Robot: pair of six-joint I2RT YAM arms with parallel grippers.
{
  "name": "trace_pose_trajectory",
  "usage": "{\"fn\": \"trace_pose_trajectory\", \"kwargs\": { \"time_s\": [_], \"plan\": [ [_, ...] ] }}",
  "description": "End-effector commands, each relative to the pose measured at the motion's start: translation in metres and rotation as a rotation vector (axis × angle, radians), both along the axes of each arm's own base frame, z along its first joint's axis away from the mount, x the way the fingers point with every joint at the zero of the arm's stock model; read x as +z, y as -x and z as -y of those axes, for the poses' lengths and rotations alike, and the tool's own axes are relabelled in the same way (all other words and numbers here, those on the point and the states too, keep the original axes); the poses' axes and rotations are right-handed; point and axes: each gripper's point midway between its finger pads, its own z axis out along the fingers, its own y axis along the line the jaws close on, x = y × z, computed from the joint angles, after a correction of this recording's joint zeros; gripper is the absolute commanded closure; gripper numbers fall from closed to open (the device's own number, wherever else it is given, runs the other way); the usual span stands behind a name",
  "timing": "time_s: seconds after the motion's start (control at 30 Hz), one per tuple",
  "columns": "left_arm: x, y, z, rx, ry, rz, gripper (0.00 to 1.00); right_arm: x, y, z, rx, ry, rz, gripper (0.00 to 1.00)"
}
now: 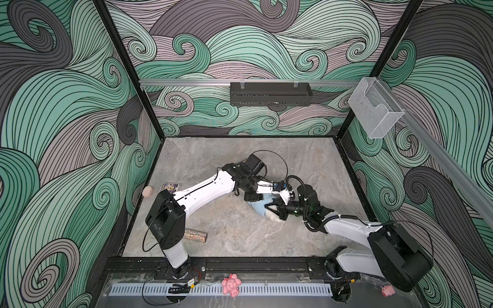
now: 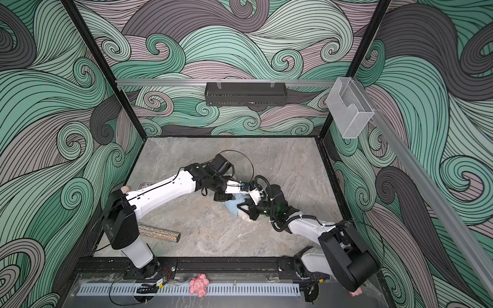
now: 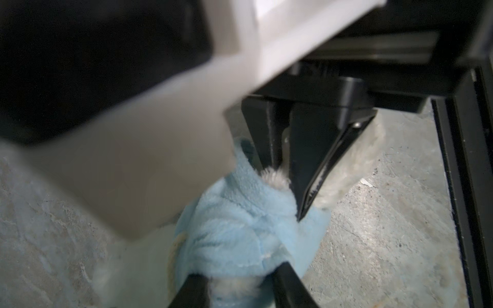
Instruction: Dress the teddy bear
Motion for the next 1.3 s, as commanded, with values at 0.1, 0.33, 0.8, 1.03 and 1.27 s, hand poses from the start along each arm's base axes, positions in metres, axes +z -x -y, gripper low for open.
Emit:
{"fn": "trace_pose_trajectory", "kwargs": {
  "time_s": [0.1,0.33,0.8,1.03,1.27],
  "plan": [
    [-0.041,0.002,0.006,0.034,-0.077,-0.132,0.76,0.036,-0.007,-0.012,0.028,-0.12,0.14,1.0],
    [0.019,-0.002,0.014,0.149,0.198,-0.239,1.0,0.008,-0.017,0.011,-0.142,-0.037,0.081,1.0],
    [0.102,-0.02,-0.02,0.402,0.704,-0.396,1.0,-0.033,-0.019,0.036,-0.304,0.038,-0.061,1.0],
    [0.08,-0.003,-0.031,0.37,0.662,-0.415,1.0,-0.037,-0.026,0.028,-0.277,0.042,-0.127,1.0],
    [0.047,-0.005,-0.032,0.48,0.518,-0.403,1.0,-0.008,-0.023,0.011,-0.161,0.102,0.031,0.64]
  ]
}}
